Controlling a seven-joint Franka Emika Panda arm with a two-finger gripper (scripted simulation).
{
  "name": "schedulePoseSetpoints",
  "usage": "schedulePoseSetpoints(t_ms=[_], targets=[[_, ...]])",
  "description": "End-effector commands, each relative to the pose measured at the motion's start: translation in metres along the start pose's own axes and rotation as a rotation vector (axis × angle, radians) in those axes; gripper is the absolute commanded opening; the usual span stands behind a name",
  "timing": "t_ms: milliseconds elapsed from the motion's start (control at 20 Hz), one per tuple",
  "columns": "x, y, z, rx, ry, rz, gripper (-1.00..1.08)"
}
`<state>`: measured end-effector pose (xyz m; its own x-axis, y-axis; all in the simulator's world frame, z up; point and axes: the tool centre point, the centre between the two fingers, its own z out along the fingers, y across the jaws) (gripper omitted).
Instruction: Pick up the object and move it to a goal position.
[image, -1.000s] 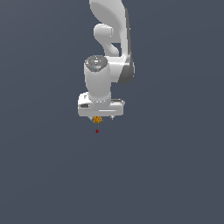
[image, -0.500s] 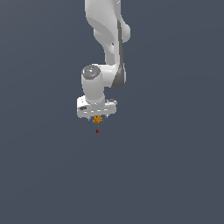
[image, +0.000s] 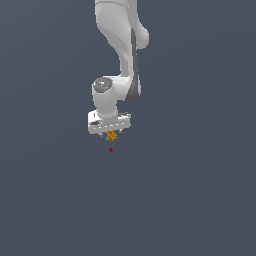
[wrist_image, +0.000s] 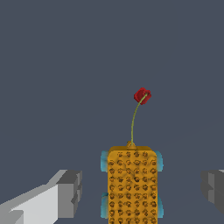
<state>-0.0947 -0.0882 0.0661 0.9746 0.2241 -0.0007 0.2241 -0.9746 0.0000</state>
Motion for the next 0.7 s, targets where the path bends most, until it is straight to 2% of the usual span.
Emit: schedulePoseSetpoints(t_ms=[0, 250, 650], targets=[[0.000, 0.000, 0.000, 0.000, 0.000, 0.000, 1.00], [0.000, 0.000, 0.007, 0.000, 0.000, -0.001, 1.00], [-0.002, 0.000, 0.042, 0.000, 0.001, -0.003, 1.00]])
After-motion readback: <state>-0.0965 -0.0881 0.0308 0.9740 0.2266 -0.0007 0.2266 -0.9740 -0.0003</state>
